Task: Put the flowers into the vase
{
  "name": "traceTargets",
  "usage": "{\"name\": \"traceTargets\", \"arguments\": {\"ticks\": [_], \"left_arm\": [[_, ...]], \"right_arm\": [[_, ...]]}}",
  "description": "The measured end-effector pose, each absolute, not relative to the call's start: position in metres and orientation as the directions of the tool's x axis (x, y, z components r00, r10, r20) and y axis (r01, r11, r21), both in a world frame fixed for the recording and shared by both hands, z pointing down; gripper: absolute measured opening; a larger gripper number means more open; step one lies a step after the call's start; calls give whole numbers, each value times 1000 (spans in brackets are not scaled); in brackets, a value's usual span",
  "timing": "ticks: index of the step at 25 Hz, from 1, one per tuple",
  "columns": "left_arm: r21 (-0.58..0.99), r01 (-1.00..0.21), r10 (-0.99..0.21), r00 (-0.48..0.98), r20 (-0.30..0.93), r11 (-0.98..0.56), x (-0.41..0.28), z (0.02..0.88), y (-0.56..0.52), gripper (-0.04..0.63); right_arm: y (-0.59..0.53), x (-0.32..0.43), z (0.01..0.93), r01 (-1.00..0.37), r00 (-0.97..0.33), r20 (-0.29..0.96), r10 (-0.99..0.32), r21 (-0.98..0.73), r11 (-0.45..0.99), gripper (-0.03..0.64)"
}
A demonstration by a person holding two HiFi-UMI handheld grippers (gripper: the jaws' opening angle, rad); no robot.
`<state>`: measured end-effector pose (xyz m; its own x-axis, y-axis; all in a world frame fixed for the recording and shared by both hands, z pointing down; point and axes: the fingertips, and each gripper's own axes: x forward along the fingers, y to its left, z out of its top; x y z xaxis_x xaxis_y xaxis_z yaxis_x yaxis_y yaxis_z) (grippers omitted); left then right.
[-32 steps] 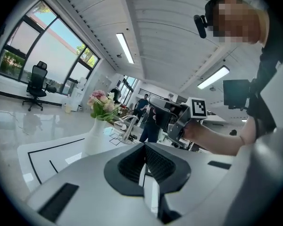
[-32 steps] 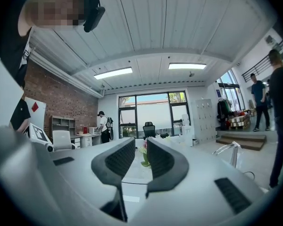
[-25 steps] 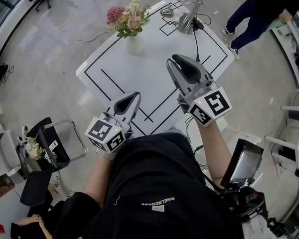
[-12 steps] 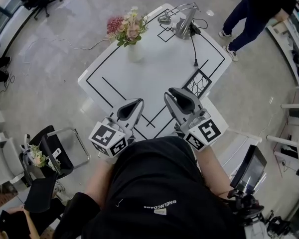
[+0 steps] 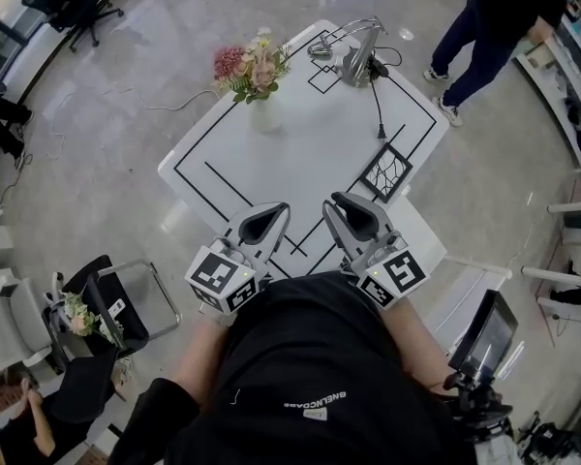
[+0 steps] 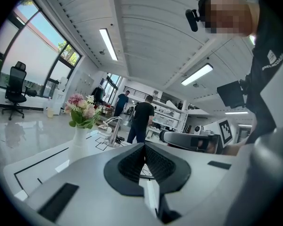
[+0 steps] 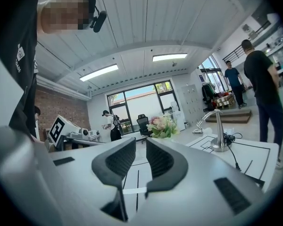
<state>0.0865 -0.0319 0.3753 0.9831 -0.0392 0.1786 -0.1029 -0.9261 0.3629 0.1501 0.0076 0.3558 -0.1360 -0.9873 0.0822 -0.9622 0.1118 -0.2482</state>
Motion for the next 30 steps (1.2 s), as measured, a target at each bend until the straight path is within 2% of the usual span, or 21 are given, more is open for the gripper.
{"name": "traceTargets", "arguments": {"ticks": [30], "left_arm": [[360, -87, -21, 983, 181, -929, 80, 376, -24, 5]], "right_arm": [[9, 139, 362, -964, -132, 105, -986, -246, 103, 75]]}}
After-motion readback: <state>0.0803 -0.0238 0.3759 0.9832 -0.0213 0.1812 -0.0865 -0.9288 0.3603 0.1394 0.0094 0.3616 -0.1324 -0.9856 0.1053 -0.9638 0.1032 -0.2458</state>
